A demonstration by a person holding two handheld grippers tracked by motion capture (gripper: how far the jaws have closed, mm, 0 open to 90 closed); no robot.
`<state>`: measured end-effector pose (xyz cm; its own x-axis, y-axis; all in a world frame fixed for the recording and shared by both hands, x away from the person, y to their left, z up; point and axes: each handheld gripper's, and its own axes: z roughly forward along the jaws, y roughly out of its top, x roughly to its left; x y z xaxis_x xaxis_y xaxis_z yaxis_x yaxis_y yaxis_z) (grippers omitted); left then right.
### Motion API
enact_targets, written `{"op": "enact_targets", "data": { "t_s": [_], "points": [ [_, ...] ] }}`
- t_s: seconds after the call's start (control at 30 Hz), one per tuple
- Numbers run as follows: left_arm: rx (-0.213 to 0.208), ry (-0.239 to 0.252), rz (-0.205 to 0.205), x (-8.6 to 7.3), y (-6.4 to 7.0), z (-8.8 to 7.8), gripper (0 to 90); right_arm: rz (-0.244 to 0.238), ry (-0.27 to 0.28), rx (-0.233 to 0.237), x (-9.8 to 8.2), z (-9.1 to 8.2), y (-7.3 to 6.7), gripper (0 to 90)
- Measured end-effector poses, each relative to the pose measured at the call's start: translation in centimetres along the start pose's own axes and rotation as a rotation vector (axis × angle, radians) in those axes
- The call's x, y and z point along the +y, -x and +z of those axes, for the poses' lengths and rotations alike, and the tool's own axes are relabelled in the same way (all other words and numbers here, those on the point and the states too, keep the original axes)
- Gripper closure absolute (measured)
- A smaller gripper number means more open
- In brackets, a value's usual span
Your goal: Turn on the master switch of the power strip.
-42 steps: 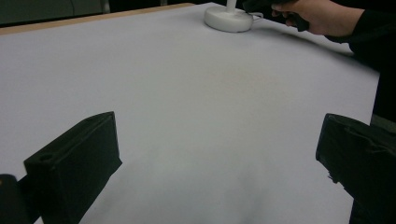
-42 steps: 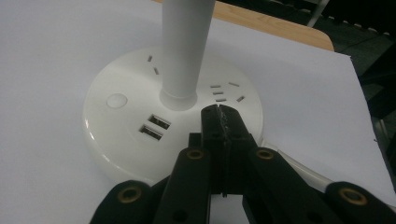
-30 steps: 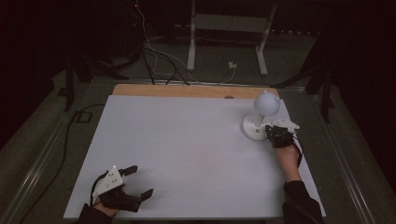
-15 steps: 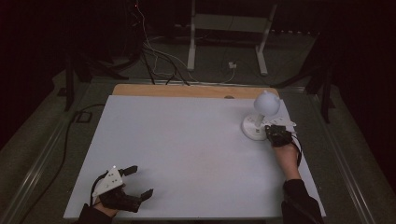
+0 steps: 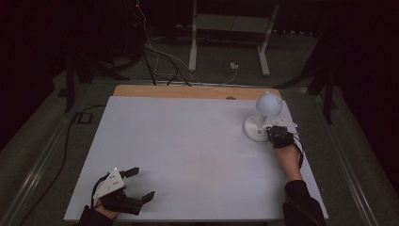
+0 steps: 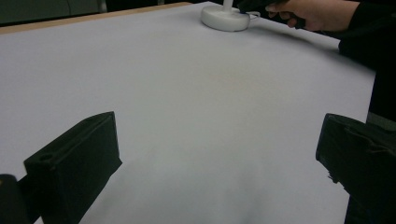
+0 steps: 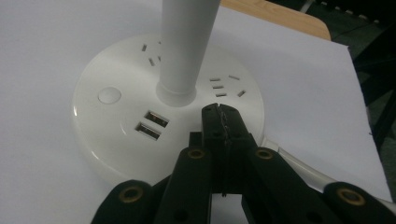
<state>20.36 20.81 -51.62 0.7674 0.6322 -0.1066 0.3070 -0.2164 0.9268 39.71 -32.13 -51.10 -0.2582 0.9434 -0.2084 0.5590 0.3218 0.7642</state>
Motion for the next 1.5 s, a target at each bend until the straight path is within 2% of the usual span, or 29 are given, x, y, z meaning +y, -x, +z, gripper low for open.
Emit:
{"op": "enact_targets", "data": {
  "t_s": [0.13, 0.23, 0.27, 0.33, 0.37, 0.43, 0.53, 0.83, 0.9, 0.93, 1.07, 1.2, 1.37, 1.4, 1.47, 1.5],
  "points": [
    [0.004, 0.002, -0.003, 0.0, -0.1, -0.1, 0.2, 0.036, 0.019, 0.004, -0.2, 0.0, 0.1, 90.0],
    [0.007, 0.001, -0.003, 0.0, -0.1, -0.1, 0.2, 0.024, 0.021, 0.001, -0.2, 0.0, 0.0, 90.0],
    [0.007, 0.000, -0.002, 0.0, -0.1, -0.1, 0.2, 0.004, 0.011, -0.007, 0.0, 0.0, -0.1, 90.0],
    [0.010, 0.003, -0.006, 0.0, -0.1, -0.1, 0.2, 0.005, 0.018, -0.011, 0.1, 0.0, 0.0, 90.0],
    [0.011, 0.004, -0.007, 0.0, -0.2, -0.1, 0.2, 0.032, 0.019, 0.011, 0.3, -0.3, 0.2, 90.0],
    [0.010, 0.000, -0.007, 0.0, -0.2, -0.1, 0.2, 0.041, 0.028, 0.035, 0.4, -0.4, 0.2, 90.0],
    [0.009, 0.001, -0.008, 0.0, -0.2, -0.1, 0.2, 0.034, 0.033, 0.036, 0.5, -0.7, 0.1, 90.0],
    [0.012, -0.003, -0.001, -0.1, -0.2, -0.1, 0.2, 0.080, 0.050, 0.053, 1.0, -1.6, 0.4, 90.0],
    [0.011, -0.002, -0.002, 0.0, -0.2, 0.0, 0.2, 0.077, 0.053, 0.054, 1.1, -1.9, 0.5, 90.0],
    [0.010, -0.003, -0.003, -0.1, -0.2, 0.0, 0.2, 0.075, 0.048, 0.073, 1.2, -2.1, 0.6, 90.0],
    [0.010, -0.006, 0.003, 0.0, -0.1, -0.1, 0.2, 0.070, 0.051, 0.089, 1.2, -2.4, 0.6, 90.0],
    [0.011, -0.005, 0.001, -0.1, -0.1, -0.1, 0.2, 0.070, 0.061, 0.089, 1.4, -2.9, 0.4, 90.0],
    [0.010, -0.004, 0.000, -0.1, -0.2, -0.1, 0.2, 0.088, 0.047, 0.099, 1.2, -3.1, 0.2, 78.0],
    [0.009, -0.005, 0.001, 0.0, -0.1, -0.1, 0.2, 0.092, 0.045, 0.110, 1.0, -3.3, 0.0, 66.3],
    [0.008, -0.001, 0.000, 0.0, -0.1, -0.1, 0.2, 0.095, 0.038, 0.116, 1.0, -3.4, -0.1, 56.8],
    [0.008, 0.000, -0.001, 0.0, -0.1, -0.1, 0.2, 0.095, 0.038, 0.116, 1.0, -3.4, -0.1, 56.8]
  ]
}}
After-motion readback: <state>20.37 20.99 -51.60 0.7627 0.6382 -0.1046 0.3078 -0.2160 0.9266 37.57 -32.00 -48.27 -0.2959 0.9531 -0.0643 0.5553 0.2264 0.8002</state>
